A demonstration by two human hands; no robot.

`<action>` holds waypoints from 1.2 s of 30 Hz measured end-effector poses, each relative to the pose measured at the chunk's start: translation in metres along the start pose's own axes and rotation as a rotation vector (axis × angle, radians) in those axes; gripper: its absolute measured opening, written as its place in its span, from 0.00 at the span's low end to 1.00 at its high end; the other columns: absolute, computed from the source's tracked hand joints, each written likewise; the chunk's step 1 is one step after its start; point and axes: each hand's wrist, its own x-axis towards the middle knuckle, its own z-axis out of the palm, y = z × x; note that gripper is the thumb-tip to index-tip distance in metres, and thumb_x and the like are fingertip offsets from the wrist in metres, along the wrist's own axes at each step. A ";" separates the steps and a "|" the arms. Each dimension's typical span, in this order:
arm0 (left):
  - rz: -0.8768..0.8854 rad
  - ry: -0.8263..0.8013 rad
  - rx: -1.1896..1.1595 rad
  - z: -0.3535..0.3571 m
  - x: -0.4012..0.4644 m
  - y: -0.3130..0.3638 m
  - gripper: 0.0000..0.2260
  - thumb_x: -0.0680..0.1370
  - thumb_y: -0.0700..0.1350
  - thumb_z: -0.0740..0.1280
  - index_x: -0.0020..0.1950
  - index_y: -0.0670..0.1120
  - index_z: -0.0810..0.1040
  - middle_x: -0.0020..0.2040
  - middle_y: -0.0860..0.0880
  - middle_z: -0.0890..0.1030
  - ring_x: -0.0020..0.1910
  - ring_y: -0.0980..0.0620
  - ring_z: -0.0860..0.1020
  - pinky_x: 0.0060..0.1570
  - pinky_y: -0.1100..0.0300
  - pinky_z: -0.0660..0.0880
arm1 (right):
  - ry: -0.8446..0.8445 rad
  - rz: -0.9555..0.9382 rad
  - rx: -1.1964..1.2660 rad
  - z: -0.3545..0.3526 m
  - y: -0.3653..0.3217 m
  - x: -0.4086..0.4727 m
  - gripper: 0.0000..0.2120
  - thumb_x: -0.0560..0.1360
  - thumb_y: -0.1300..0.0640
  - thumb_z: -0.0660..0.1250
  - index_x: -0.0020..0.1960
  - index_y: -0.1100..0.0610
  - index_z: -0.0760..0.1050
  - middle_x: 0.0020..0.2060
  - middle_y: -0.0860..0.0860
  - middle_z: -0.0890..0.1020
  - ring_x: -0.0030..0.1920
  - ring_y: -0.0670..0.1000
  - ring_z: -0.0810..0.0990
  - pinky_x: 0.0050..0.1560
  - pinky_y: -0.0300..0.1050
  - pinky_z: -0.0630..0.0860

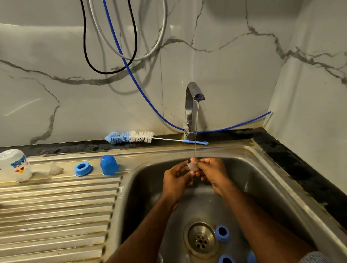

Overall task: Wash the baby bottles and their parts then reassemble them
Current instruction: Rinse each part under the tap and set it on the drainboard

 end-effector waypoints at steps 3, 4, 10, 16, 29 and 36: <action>-0.008 0.010 0.006 0.001 0.000 0.000 0.13 0.80 0.36 0.69 0.64 0.43 0.80 0.53 0.46 0.87 0.53 0.46 0.85 0.54 0.51 0.82 | 0.008 0.024 -0.014 -0.003 -0.002 0.000 0.13 0.75 0.46 0.74 0.43 0.57 0.84 0.32 0.53 0.85 0.29 0.46 0.79 0.29 0.39 0.74; -0.019 0.008 -0.006 0.002 0.000 -0.001 0.12 0.80 0.37 0.68 0.64 0.43 0.80 0.52 0.46 0.87 0.53 0.47 0.85 0.53 0.53 0.82 | 0.012 0.034 -0.019 -0.004 -0.003 0.000 0.14 0.75 0.46 0.73 0.43 0.58 0.84 0.31 0.53 0.85 0.29 0.46 0.79 0.28 0.38 0.73; -0.052 0.010 -0.002 0.004 0.000 -0.002 0.10 0.80 0.36 0.68 0.61 0.42 0.81 0.51 0.44 0.87 0.50 0.46 0.86 0.50 0.56 0.82 | -0.073 0.098 0.021 -0.016 -0.008 0.000 0.13 0.78 0.52 0.71 0.47 0.62 0.83 0.35 0.58 0.84 0.29 0.48 0.79 0.28 0.39 0.74; -0.018 0.076 0.106 0.007 0.000 -0.004 0.08 0.80 0.36 0.68 0.58 0.41 0.82 0.47 0.44 0.87 0.48 0.45 0.85 0.51 0.54 0.83 | -0.158 0.050 -0.083 -0.020 -0.015 -0.004 0.06 0.81 0.56 0.67 0.53 0.53 0.83 0.44 0.54 0.87 0.38 0.51 0.85 0.37 0.43 0.81; 0.009 0.151 0.242 0.001 0.002 -0.007 0.09 0.74 0.43 0.77 0.53 0.47 0.85 0.46 0.50 0.87 0.46 0.55 0.85 0.51 0.55 0.83 | -0.237 -0.248 -0.615 -0.012 -0.007 -0.010 0.12 0.75 0.57 0.73 0.58 0.51 0.80 0.52 0.48 0.82 0.53 0.46 0.80 0.57 0.42 0.78; -0.059 0.258 0.313 -0.003 0.004 -0.007 0.07 0.81 0.39 0.67 0.50 0.45 0.85 0.43 0.45 0.85 0.46 0.46 0.84 0.49 0.53 0.83 | -0.057 -0.204 -0.617 -0.007 0.012 -0.005 0.07 0.72 0.57 0.77 0.48 0.51 0.82 0.42 0.47 0.85 0.44 0.47 0.84 0.51 0.47 0.82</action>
